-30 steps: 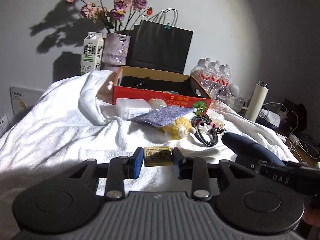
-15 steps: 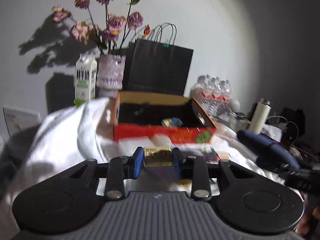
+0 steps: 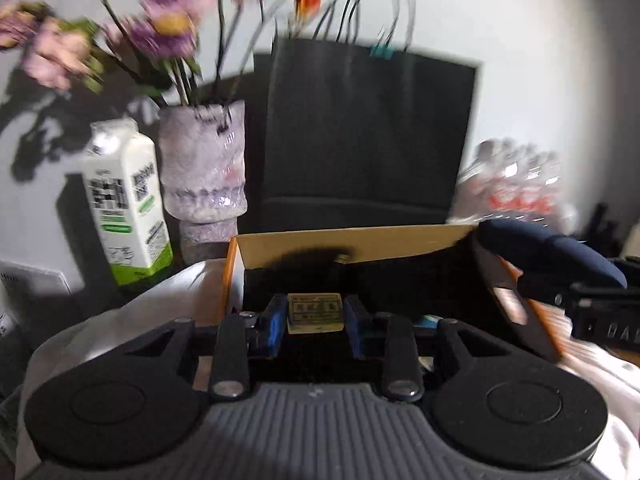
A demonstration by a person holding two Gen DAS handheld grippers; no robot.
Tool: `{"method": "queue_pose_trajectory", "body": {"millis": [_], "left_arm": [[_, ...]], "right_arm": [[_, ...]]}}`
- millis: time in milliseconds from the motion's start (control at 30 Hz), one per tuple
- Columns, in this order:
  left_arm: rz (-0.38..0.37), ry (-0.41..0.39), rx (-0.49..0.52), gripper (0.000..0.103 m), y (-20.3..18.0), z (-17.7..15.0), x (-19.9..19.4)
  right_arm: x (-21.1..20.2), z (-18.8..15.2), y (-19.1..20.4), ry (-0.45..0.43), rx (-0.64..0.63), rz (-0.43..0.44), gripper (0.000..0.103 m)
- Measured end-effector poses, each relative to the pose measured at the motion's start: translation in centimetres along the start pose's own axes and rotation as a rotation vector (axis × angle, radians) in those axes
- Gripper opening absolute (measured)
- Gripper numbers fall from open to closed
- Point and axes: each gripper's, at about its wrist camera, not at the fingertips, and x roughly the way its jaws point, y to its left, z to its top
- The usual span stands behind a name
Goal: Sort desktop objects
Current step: 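Drop the yellow packet into the box with the left gripper while the right gripper drops the black pouch there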
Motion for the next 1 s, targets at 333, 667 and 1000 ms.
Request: {"method": "queue_pose_trajectory", "body": {"millis": [333, 667, 1000], "left_arm": [[0.125, 0.157, 0.011, 0.039, 0.4, 1.8, 13.4], [0.131, 0.202, -0.06, 0.077, 1.2, 3.1, 10.8], [0.074, 0.233, -0.122, 0.084, -0.2, 2.2, -1.2]], "right_arm": [[15.7, -0.5, 0.1, 0.301, -0.074, -0.181, 0.066], [13.9, 0.5, -1.0, 0.334, 0.018, -0.057, 0.079], [2.0, 3.3, -2.7, 0.24, 0.18, 0.05, 0.084]]}}
